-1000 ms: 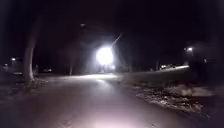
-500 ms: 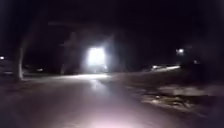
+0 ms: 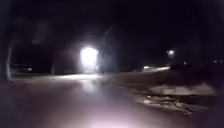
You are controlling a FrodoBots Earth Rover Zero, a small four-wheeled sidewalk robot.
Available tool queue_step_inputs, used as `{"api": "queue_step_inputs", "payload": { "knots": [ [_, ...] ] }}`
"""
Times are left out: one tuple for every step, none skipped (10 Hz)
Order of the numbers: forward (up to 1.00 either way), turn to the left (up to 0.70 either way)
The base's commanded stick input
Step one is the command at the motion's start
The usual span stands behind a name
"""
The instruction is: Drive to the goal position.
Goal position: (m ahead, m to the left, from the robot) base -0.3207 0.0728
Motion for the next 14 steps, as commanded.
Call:
{"api": "queue_step_inputs", "payload": {
  "knots": [
    [0.0,-1.0],
    [0.0,-1.0],
    [0.0,-1.0],
    [0.0,-1.0],
    [0.0,-1.0],
    [0.0,-1.0],
    [0.0,-1.0],
    [0.0,-1.0],
    [0.0,-1.0],
    [0.0,-1.0],
    [0.0,-1.0],
    [0.0,-1.0],
    [0.0,-1.0],
    [0.0,-1.0]
  ]
}}
